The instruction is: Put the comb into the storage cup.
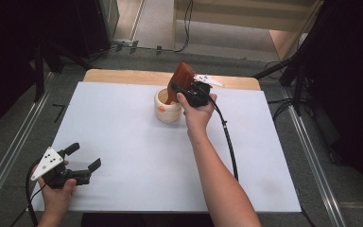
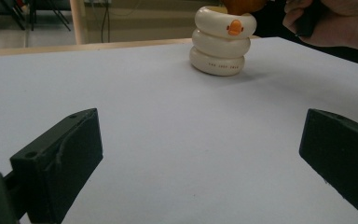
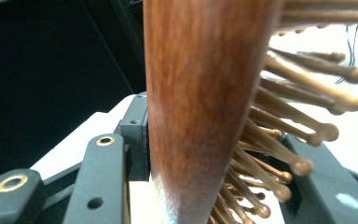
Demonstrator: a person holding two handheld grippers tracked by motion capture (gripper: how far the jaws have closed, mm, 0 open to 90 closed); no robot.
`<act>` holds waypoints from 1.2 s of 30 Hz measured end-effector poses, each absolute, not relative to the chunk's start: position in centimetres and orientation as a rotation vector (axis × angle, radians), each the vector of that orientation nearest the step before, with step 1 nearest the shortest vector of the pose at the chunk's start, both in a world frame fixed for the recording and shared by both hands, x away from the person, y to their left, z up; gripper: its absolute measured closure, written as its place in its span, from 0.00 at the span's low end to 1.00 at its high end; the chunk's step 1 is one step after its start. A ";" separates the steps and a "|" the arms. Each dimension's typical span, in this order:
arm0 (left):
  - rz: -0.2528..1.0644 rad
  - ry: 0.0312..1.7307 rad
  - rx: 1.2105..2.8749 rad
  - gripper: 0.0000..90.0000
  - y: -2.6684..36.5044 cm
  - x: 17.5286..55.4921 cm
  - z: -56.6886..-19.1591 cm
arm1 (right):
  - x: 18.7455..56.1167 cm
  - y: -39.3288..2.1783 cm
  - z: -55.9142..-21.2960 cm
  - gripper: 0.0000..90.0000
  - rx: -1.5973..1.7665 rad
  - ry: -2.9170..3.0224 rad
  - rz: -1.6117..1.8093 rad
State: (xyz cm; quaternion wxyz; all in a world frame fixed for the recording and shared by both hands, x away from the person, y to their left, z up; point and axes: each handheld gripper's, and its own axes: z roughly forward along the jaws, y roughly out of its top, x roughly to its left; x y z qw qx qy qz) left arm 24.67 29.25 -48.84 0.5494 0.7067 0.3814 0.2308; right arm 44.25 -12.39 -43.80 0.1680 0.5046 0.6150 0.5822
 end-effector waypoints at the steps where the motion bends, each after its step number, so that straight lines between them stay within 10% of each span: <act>1: 0.547 0.903 1.674 0.00 29.3 24.7 -48.8 | 44.3 -12.4 -43.9 0.56 1.444 1.743 1.661; 26: 0.550 0.899 1.679 0.00 29.2 24.7 -48.9 | 44.7 -14.5 -43.9 0.38 1.562 1.753 1.622; 36: 0.551 0.898 1.680 0.00 29.2 24.7 -48.9 | 44.3 -14.6 -43.3 0.10 1.519 1.780 1.597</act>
